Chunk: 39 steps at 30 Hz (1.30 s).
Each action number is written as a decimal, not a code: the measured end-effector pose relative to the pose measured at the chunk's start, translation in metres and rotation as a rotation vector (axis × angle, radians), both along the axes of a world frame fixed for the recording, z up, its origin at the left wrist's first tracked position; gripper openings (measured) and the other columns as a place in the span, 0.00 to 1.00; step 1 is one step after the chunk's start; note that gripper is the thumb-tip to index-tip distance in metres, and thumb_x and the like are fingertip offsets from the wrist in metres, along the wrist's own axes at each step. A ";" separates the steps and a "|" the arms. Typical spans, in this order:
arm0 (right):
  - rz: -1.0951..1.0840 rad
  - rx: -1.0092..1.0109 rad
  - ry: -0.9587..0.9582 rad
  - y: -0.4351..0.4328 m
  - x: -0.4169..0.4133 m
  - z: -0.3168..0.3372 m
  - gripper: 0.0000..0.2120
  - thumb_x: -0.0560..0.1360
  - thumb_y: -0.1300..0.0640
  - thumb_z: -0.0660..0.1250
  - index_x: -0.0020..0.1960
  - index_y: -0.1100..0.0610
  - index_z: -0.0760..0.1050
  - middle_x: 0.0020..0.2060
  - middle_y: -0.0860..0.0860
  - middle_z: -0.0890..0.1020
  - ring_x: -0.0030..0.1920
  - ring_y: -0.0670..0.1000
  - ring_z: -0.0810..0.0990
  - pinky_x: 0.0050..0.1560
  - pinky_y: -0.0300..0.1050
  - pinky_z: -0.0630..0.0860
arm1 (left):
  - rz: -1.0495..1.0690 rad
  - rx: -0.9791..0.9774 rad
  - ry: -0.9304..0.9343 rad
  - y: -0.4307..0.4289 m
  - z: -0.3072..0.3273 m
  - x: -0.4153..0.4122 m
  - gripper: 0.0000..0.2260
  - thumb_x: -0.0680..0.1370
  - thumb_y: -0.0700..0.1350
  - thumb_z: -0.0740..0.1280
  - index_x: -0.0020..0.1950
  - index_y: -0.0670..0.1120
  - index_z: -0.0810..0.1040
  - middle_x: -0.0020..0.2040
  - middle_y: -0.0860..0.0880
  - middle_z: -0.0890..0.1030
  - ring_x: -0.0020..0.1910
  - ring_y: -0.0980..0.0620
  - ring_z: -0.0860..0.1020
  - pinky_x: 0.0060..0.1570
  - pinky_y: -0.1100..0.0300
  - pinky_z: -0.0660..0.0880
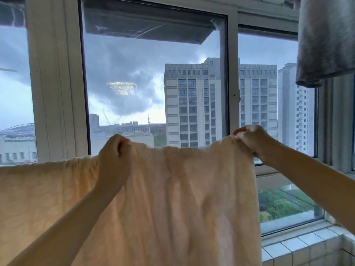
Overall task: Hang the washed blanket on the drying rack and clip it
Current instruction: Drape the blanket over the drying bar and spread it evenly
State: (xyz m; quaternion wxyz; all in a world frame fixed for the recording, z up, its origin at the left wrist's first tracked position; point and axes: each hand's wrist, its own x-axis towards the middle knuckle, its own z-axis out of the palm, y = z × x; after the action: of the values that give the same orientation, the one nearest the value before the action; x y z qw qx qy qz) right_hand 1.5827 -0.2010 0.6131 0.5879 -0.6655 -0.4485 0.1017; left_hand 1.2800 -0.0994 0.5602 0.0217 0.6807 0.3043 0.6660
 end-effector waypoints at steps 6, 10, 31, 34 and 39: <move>-0.028 -0.176 0.004 -0.002 -0.005 -0.025 0.11 0.81 0.54 0.57 0.54 0.59 0.74 0.45 0.56 0.78 0.44 0.54 0.77 0.48 0.52 0.78 | 0.218 0.123 0.364 -0.012 0.000 0.026 0.06 0.77 0.47 0.66 0.42 0.48 0.79 0.43 0.52 0.80 0.43 0.54 0.73 0.44 0.56 0.71; -0.041 -0.177 0.032 -0.007 -0.002 -0.026 0.09 0.81 0.58 0.58 0.55 0.61 0.74 0.47 0.59 0.80 0.47 0.56 0.80 0.45 0.49 0.80 | 0.182 0.076 0.478 -0.019 0.002 0.056 0.11 0.78 0.53 0.65 0.52 0.48 0.82 0.51 0.53 0.81 0.52 0.53 0.73 0.55 0.51 0.70; 0.606 0.089 -0.555 0.005 0.032 -0.005 0.14 0.74 0.61 0.61 0.43 0.45 0.81 0.42 0.51 0.86 0.48 0.61 0.83 0.53 0.62 0.79 | -0.041 -0.228 0.318 -0.079 0.020 0.158 0.07 0.77 0.47 0.68 0.39 0.48 0.80 0.33 0.51 0.80 0.31 0.56 0.77 0.31 0.64 0.75; 0.681 0.061 -0.702 0.021 0.046 -0.001 0.07 0.76 0.63 0.67 0.46 0.52 0.79 0.46 0.49 0.84 0.50 0.49 0.83 0.55 0.49 0.79 | -0.326 -0.557 0.036 -0.086 0.033 0.159 0.07 0.79 0.44 0.66 0.45 0.44 0.81 0.40 0.44 0.81 0.39 0.52 0.79 0.34 0.63 0.75; 0.839 0.002 -0.701 0.047 0.046 0.007 0.08 0.77 0.58 0.66 0.39 0.53 0.78 0.36 0.47 0.81 0.38 0.41 0.80 0.43 0.33 0.77 | -0.580 -0.740 -0.191 -0.097 0.036 0.161 0.11 0.80 0.40 0.62 0.40 0.42 0.78 0.31 0.47 0.77 0.27 0.53 0.76 0.26 0.64 0.72</move>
State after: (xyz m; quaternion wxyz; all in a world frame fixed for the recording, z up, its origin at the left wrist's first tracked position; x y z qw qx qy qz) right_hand 1.6284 -0.1544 0.6197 0.3126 -0.4231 -0.8446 0.0991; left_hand 1.4413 -0.1960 0.5961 0.4753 0.6198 0.3153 0.5389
